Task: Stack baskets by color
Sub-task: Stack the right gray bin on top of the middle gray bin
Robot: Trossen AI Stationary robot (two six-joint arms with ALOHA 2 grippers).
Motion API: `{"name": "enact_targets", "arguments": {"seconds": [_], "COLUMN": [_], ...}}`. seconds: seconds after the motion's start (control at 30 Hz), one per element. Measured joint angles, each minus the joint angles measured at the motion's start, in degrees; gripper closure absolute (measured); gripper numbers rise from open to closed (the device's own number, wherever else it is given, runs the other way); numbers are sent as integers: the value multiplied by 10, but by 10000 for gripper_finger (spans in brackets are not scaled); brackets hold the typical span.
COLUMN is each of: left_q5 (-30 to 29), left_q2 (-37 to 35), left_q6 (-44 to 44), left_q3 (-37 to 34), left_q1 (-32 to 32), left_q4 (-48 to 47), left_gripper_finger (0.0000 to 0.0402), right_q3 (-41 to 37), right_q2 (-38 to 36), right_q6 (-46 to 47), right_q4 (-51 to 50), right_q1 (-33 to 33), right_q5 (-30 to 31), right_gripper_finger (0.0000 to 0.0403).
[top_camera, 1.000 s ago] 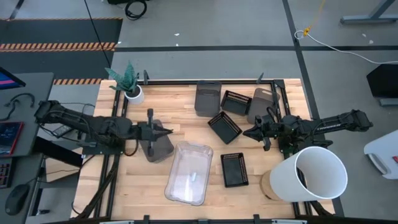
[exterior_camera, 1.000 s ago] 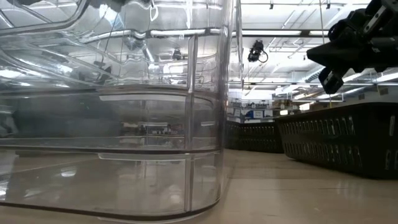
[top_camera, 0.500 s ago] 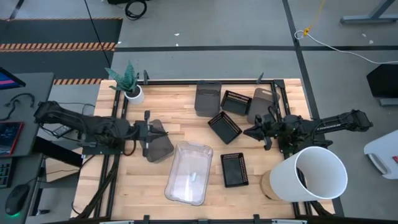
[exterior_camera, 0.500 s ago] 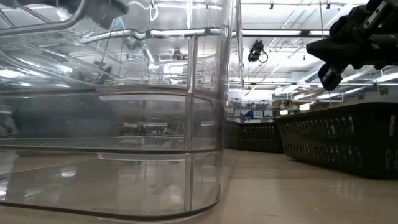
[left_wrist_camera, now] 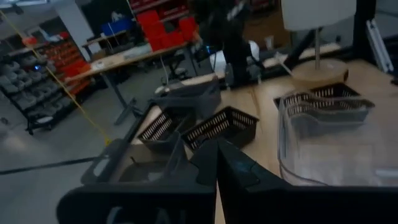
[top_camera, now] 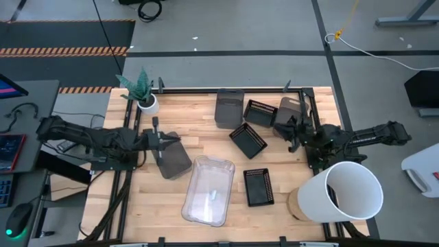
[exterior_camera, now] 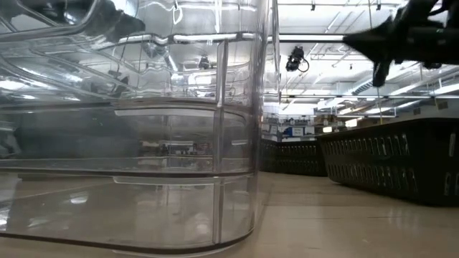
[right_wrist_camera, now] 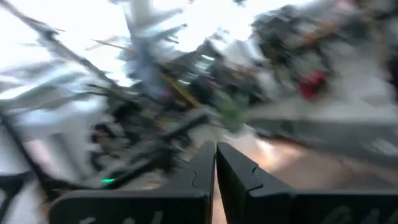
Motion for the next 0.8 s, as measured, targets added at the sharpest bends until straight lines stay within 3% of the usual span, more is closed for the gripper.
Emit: {"name": "enact_targets", "arguments": {"seconds": [0.07, 0.2, 0.37, 0.47, 0.6, 0.8], "left_q5": [2, 42, 112, 128, 131, 131], "left_q2": [-28, -75, -119, -133, -135, -133], "left_q6": [3, 22, 49, 52, 50, 25], "left_q3": [0, 0, 0, 0, 0, 0], "left_q1": [0, 0, 0, 0, 0, 0], "left_q4": [-17, -24, -21, -23, -26, -21], "left_gripper_finger": [396, 393, 398, 396, 395, 394], "right_q3": [10, 53, 131, 203, 302, 405], "right_q2": [5, 41, 94, 125, 184, 293], "right_q6": [36, 88, 75, 67, 129, 155], "right_q4": [-70, -190, -268, -415, -645, -838], "right_q1": [-3, -4, -5, -9, -19, -31], "right_q5": [39, 49, 51, 50, 49, 2], "right_gripper_finger": [380, 380, 380, 380, 380, 380]}}
